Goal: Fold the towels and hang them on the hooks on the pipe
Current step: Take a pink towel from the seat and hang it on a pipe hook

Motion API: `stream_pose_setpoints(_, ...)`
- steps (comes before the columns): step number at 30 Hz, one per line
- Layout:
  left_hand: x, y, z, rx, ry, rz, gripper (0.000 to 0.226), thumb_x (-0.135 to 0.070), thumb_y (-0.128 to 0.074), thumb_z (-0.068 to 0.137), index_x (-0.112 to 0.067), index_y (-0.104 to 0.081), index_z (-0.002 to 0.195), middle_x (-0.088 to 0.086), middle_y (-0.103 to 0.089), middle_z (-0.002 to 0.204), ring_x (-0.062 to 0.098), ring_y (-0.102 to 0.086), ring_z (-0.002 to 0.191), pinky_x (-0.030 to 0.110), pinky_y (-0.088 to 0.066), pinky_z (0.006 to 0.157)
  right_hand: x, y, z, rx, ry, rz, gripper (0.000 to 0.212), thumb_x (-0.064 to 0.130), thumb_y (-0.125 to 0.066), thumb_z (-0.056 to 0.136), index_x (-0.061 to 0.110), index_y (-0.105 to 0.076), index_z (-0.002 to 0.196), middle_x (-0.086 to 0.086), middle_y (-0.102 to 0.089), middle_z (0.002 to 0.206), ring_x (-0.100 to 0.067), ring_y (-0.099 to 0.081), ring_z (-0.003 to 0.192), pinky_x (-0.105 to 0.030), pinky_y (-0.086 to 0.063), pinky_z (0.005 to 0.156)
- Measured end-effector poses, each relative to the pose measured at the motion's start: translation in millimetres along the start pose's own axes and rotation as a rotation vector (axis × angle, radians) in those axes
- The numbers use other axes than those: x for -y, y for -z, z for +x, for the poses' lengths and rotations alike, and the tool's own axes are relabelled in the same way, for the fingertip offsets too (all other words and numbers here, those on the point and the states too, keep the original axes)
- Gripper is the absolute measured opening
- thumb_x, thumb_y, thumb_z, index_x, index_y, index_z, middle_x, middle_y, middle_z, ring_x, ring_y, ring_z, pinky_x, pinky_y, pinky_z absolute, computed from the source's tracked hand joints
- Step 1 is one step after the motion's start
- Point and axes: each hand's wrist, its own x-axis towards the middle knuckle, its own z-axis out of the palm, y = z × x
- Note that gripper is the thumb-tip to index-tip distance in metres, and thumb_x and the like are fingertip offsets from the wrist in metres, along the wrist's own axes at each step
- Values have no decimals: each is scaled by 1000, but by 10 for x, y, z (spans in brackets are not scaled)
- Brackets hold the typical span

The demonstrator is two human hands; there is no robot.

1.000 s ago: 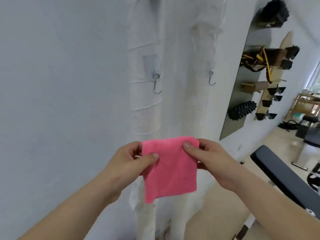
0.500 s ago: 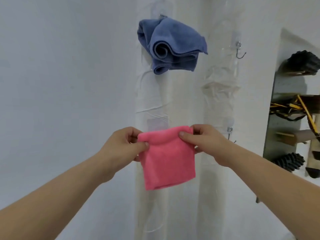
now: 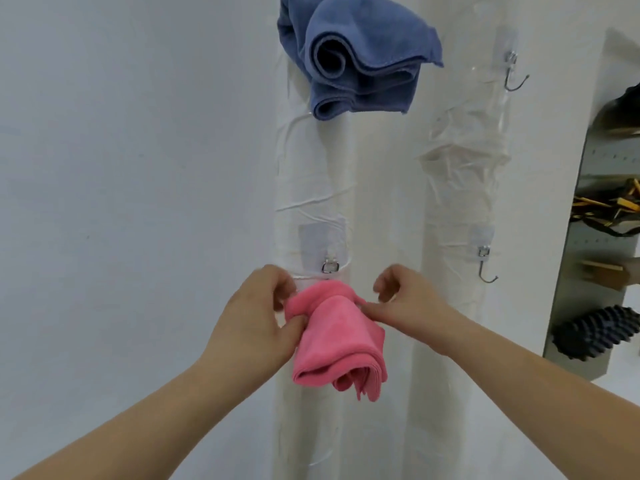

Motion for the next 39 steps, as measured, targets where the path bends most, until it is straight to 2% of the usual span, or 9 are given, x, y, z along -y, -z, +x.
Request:
stream_pose_setpoints(2, -55, 75, 58, 7, -400, 268, 26, -10, -75, 82, -24, -63, 100, -8, -62, 109, 18, -60, 96, 35, -56, 76, 58, 84, 4, -89, 311, -92, 28, 22, -87, 75, 23, -63, 90, 4, -65, 87, -15, -62, 72, -26, -49, 65)
stream_pose_setpoints(5, -49, 151, 104, 185, -765, 499, 25, -10, -56, 92, -23, -69, 109, -7, -66, 124, 19, -62, 103, 32, -55, 79, 172, 176, -41, 154, 465, -156, 19, 12, -73, 87, 25, -75, 101, 10, -73, 94, -10, -67, 82, -15, -48, 70)
stream_pose_setpoints(10, -73, 224, 84, 245, -490, 144, 28, -30, -51, 97, -30, -70, 118, -18, -70, 111, 7, -66, 101, 30, -56, 88, 281, 363, -129, 460, 241, 31, 35, 37, -76, 91, 31, -67, 124, 3, -77, 106, -11, -73, 93, -25, -58, 84)
stream_pose_setpoints(14, -74, 138, 33, 263, -350, 103, 43, -57, -65, 88, -39, -65, 127, -24, -56, 115, 1, -63, 102, 28, -56, 91, 317, 336, -168, 483, 289, -48, 47, 35, -83, 85, 42, -62, 127, 2, -76, 106, -14, -74, 95, -34, -61, 88)
stream_pose_setpoints(17, -52, 67, -3, 240, -311, 148, 52, -50, -70, 80, -38, -63, 131, -24, -54, 117, -2, -58, 104, 27, -54, 94, 334, 246, -179, 413, 314, -158, 46, 38, -86, 80, 44, -63, 120, 7, -73, 99, -11, -71, 91, -34, -61, 85)
stream_pose_setpoints(21, -64, -47, -74, 126, -373, 278, 41, -41, -62, 80, -32, -65, 120, -18, -62, 113, 8, -60, 100, 33, -58, 79, 315, 67, -223, 283, 350, -225, 36, 38, -82, 78, 40, -67, 111, 10, -70, 87, -9, -66, 81, -37, -58, 81)
stream_pose_setpoints(26, -82, -84, -218, 102, -413, 321, 39, -37, -54, 88, -29, -62, 125, -14, -68, 114, 14, -64, 91, 34, -59, 74, 274, 149, -300, 349, 317, -169, 38, 40, -79, 85, 43, -68, 121, 13, -74, 100, -3, -69, 88, -32, -59, 85)
stream_pose_setpoints(32, -61, -94, -212, 95, -395, 284, 38, -38, -55, 88, -30, -65, 123, -15, -69, 108, 12, -63, 90, 31, -58, 73, 292, 167, -294, 392, 264, -41, 34, 30, -79, 87, 43, -61, 114, 6, -71, 71, -13, -64, 68, -37, -56, 69)
stream_pose_setpoints(39, -3, -149, -226, 53, -388, 233, 38, -33, -58, 87, -28, -70, 122, -14, -71, 108, 12, -64, 88, 29, -58, 71, 163, -41, -353, 233, 281, 47, 32, 31, -82, 83, 44, -69, 109, 2, -77, 85, -14, -72, 78, -33, -60, 75)
